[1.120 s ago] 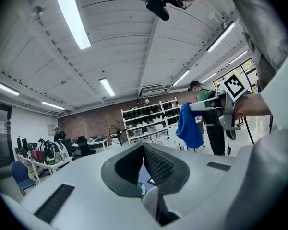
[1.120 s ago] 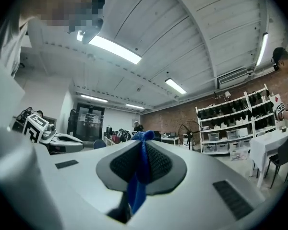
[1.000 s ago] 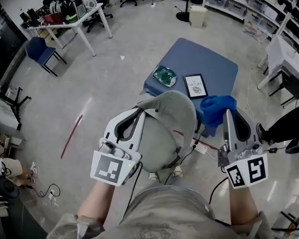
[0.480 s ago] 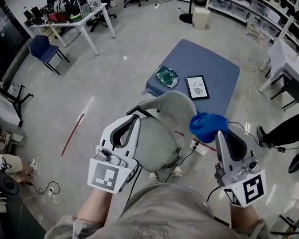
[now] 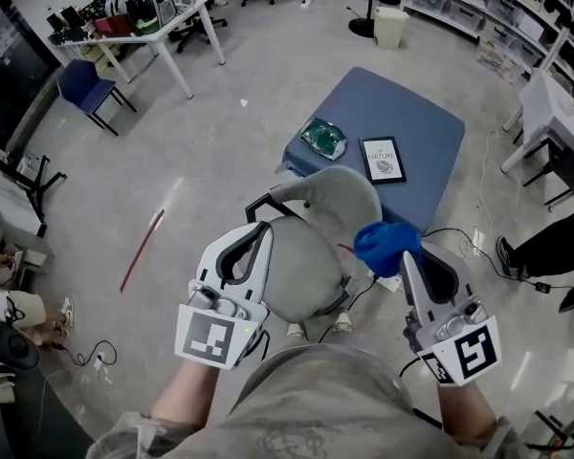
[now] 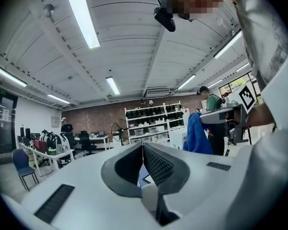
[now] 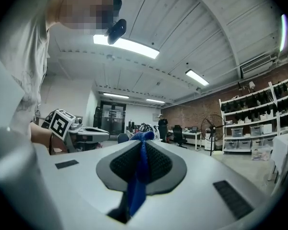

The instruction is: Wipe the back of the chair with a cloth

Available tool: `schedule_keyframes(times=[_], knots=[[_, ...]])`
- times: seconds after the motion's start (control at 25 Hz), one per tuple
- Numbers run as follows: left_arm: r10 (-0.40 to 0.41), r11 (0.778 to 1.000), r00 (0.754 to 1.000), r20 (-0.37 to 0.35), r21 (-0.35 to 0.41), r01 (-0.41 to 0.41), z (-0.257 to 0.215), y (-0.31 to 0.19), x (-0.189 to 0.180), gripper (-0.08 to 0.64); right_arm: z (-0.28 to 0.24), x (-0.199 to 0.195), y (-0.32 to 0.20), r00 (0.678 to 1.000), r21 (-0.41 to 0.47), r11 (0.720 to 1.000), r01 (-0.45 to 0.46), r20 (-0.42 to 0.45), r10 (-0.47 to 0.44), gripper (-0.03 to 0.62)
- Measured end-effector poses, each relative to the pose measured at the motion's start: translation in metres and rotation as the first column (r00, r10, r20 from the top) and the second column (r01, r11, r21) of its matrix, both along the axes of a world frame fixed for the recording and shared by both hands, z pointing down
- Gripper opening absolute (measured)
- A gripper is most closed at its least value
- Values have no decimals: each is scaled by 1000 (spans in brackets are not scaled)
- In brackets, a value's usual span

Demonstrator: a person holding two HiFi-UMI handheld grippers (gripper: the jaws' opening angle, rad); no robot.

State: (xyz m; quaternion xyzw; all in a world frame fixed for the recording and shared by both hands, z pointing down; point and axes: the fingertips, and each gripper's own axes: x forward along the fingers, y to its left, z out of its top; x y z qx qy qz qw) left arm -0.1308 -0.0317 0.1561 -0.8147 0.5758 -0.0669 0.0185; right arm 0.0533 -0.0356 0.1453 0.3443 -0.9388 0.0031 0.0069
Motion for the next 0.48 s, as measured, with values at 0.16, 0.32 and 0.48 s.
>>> schedule_keyframes(times=[0.16, 0.32, 0.48], knots=[[-5, 1000, 1000, -1, 6, 5, -2, 0, 0, 20, -2, 1, -3, 1000, 4, 1000, 1, 8, -1, 44], [-2, 1000, 1000, 3, 11, 2, -3, -1, 2, 20, -3, -1, -1, 1000, 5, 1000, 3, 18, -3, 44], [-2, 1000, 1000, 0, 6, 2, -2, 1, 6, 20, 0, -1, 2, 1000, -6, 1000, 11, 15, -11, 44]])
